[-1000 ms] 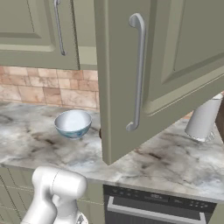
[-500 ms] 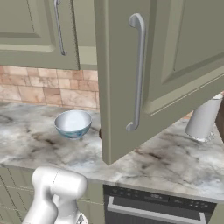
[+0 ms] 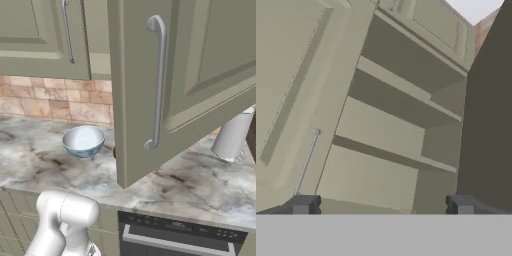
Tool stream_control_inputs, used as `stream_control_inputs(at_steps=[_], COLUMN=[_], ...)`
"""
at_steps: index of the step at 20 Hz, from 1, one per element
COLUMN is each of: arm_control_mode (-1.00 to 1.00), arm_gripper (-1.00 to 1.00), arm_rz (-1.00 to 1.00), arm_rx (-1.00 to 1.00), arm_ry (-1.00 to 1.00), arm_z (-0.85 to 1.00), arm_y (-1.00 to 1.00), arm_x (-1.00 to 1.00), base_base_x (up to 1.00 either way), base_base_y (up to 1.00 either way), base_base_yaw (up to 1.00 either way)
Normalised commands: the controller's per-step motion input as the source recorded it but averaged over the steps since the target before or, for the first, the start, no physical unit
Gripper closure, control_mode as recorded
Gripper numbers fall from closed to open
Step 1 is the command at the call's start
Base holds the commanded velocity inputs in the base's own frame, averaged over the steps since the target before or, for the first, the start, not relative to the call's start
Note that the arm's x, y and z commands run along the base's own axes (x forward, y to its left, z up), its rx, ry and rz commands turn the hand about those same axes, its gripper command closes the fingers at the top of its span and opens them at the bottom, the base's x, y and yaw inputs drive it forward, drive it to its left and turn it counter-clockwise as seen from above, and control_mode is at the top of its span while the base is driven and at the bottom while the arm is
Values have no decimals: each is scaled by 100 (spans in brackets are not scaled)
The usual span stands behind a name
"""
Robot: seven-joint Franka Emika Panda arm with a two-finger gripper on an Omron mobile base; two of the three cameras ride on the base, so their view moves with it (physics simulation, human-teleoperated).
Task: Open the cabinet. Pick the bowls from the counter and place them in the cabinet. Then close the cabinet.
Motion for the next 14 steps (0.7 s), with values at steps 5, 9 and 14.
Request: stream_control_inputs(at_steps=[5, 9, 14], arm_control_mode=[-100, -100, -100], arm_gripper=[-100, -100, -100], arm_rz=[6, 13, 21], arm_rx=[6, 0, 0], arm_ry=[0, 7, 6], arm_z=[0, 0, 0], arm_y=[-16, -10, -2], arm_x=[48, 58, 79], base_base_x=[0, 0, 0], base_base_y=[0, 0, 0], base_base_yaw=[0, 0, 0])
